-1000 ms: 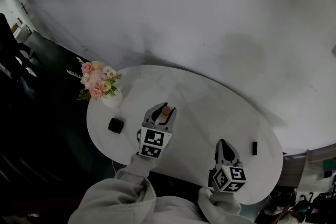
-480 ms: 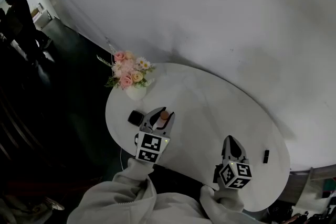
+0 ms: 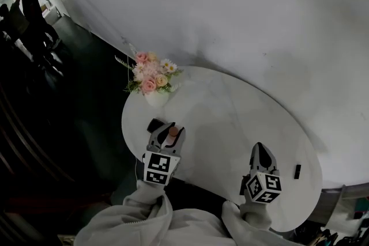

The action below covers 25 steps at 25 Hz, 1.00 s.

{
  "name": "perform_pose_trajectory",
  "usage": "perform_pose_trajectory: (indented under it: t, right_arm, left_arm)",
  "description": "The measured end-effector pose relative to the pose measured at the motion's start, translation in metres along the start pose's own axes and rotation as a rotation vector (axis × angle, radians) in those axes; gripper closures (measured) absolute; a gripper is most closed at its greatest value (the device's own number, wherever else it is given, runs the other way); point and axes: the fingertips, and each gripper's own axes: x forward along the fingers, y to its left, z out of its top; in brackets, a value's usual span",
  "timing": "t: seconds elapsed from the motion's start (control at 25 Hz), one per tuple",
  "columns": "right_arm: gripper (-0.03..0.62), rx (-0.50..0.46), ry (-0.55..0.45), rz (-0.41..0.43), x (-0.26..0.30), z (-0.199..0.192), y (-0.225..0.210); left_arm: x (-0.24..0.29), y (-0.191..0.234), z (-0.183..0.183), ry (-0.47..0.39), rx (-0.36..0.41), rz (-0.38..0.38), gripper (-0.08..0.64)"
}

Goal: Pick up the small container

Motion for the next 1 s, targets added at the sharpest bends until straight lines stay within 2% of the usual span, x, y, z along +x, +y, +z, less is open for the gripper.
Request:
perform_pose_trajectory:
  t: [0.56, 1.0]
  right_arm:
    - [0.543, -0.015, 0.035, 0.000, 0.000, -0.011, 0.014]
    - [0.543, -0.011, 0.039, -0.005, 0.004, -0.013, 0.016]
  left_arm:
    - [0.007, -0.002, -0.016, 0.011, -0.038, -0.025, 0.437]
    - [0.011, 0.006, -0.018, 0.012, -0.036, -0.012, 0.437]
